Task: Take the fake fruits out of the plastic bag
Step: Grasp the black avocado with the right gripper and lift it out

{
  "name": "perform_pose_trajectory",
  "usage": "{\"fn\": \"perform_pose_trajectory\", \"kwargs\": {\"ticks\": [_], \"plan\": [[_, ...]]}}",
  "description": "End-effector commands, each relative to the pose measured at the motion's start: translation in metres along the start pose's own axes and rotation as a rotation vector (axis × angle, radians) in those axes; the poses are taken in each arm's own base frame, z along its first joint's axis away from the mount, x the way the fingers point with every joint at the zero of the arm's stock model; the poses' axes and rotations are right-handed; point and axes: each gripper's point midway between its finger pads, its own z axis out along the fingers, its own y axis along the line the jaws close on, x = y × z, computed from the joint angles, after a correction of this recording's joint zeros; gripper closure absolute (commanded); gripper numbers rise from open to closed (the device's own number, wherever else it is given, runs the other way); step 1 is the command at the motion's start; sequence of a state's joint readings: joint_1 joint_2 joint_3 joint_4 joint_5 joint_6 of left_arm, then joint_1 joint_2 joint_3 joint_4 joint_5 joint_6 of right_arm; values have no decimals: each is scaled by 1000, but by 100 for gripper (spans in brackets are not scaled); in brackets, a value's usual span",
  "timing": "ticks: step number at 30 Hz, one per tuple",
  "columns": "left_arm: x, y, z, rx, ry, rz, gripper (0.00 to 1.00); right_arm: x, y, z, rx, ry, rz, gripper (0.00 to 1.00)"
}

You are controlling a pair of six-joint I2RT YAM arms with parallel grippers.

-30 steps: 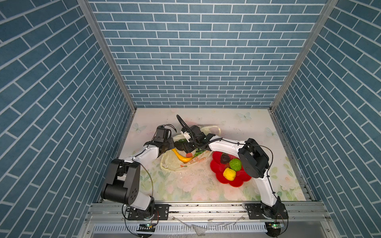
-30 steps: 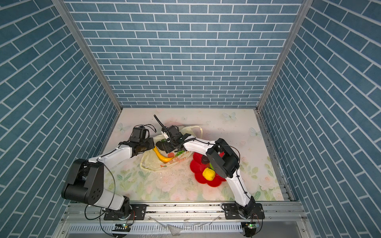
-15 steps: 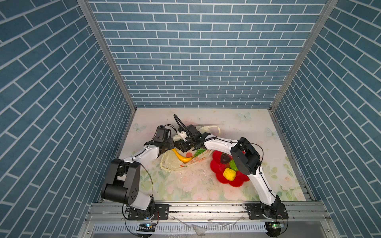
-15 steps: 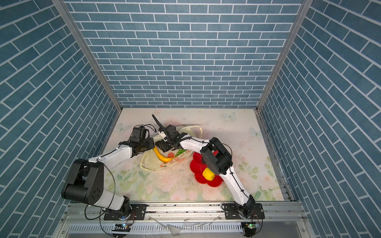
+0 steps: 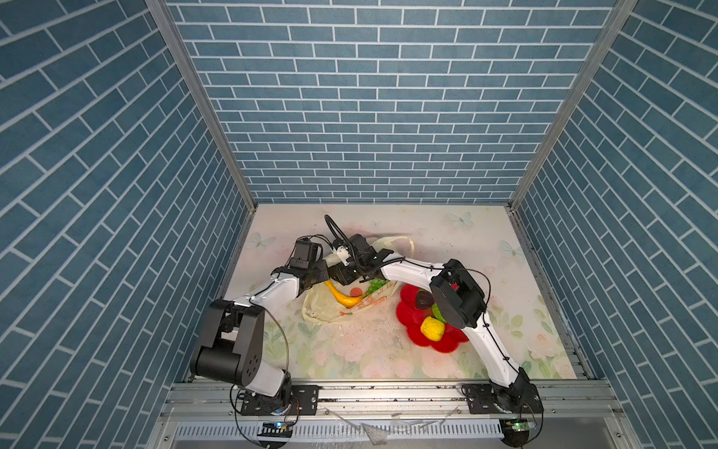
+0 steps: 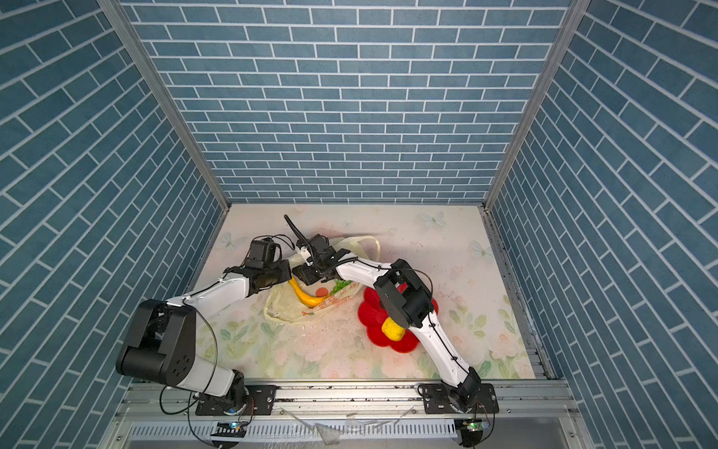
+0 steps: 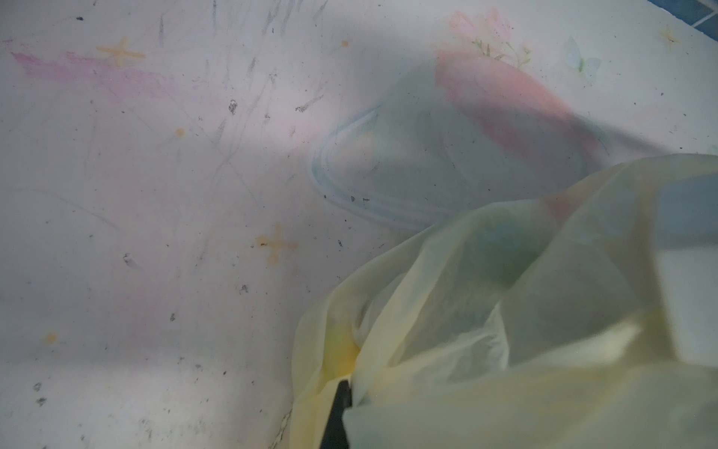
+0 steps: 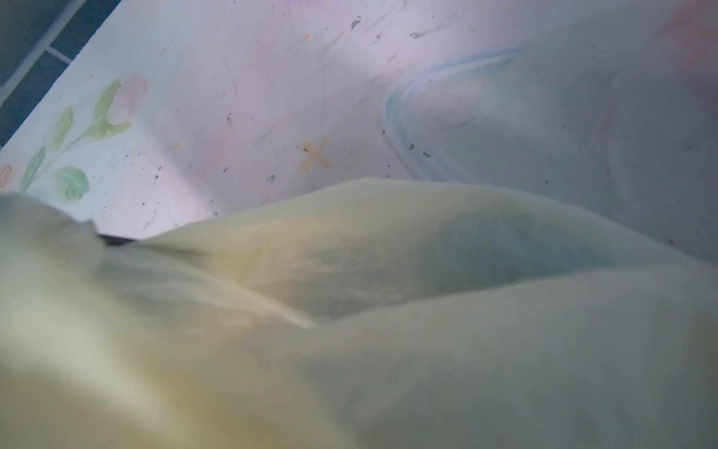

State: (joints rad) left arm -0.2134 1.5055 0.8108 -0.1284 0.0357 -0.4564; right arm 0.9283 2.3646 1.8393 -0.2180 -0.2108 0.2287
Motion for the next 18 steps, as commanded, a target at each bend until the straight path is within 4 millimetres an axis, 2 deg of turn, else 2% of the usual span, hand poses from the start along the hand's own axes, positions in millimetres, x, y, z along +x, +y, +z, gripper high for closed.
{"fn": "perform_pose_trajectory", "kwargs": {"ticks": [1,7,10,11,18], "plan": [[2,5,3,-12,7,0,100,-9,12,-12,-17,-28,-38,52],[2,6,3,-15,4,1,100,-11,15,-28,-19,-53,-36,54],[2,6,2,-17,2,0,100,-5,15,-41,-13,-55,-35,54],[1,6,2,-16,0,0,100,-9,18,-53,-13,-75,-36,54],[2,6,3,-16,5,1,100,8,17,-105,24,-104,-35,54]]}}
